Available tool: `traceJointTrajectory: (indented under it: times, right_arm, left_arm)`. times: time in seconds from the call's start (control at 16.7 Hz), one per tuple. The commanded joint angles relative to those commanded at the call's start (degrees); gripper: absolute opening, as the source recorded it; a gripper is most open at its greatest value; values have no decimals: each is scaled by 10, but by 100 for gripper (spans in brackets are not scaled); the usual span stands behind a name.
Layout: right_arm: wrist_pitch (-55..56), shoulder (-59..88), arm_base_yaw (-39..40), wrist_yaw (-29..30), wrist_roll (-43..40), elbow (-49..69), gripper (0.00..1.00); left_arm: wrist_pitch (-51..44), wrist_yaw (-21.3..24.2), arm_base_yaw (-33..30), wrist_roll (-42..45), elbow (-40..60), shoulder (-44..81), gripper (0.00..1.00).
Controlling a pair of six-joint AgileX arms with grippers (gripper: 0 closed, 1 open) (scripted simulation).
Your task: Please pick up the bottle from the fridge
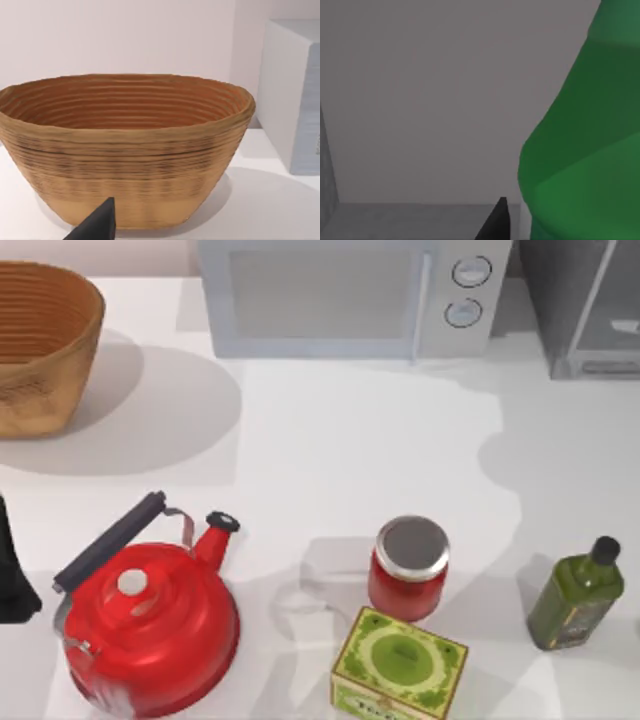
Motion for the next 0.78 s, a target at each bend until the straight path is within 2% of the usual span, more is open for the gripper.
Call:
traceJointTrajectory:
  times: [0.24,0.6,0.78]
  right_arm:
    - [19,-33,-4,-9,2,-41,0]
    - [83,-134,-27,-30,2,-227,0]
    - [105,-163,-34,-36,1,-267,0]
  left_arm:
    - [0,0,0,0,0,0,100]
    - [0,0,0,0,0,0,100]
    - [0,0,0,0,0,0,100]
